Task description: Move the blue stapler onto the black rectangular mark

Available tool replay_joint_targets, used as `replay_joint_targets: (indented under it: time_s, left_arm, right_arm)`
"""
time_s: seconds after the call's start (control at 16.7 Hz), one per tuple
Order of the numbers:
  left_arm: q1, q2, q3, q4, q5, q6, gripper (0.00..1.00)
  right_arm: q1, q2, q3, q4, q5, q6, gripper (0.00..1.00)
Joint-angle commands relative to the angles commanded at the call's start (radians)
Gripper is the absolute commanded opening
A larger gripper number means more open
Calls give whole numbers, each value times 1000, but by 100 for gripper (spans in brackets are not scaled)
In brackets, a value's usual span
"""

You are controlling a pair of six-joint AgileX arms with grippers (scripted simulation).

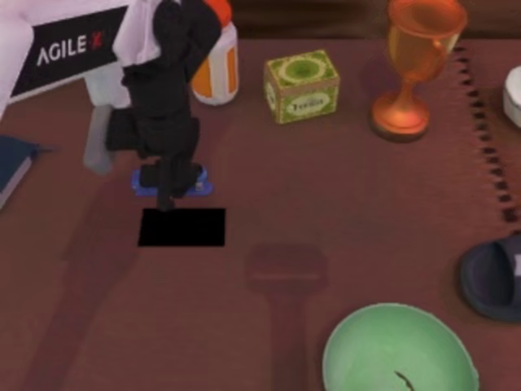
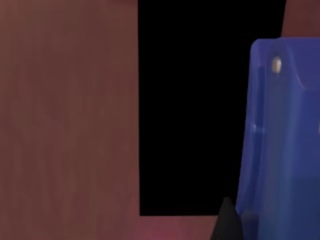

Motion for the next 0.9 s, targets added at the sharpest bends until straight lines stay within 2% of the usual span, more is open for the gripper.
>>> replay_joint_targets:
  time_s: [0.24,0.54,0.9]
  left_arm:
    - [0,36,-108,138,0,4,0]
    - [0,40,-118,150,0,4,0]
    - [0,40,-118,150,0,4,45]
  right_arm:
    - [0,0,0,0,0,0,100]
    - [0,0,0,0,0,0,100]
    - [0,0,0,0,0,0,100]
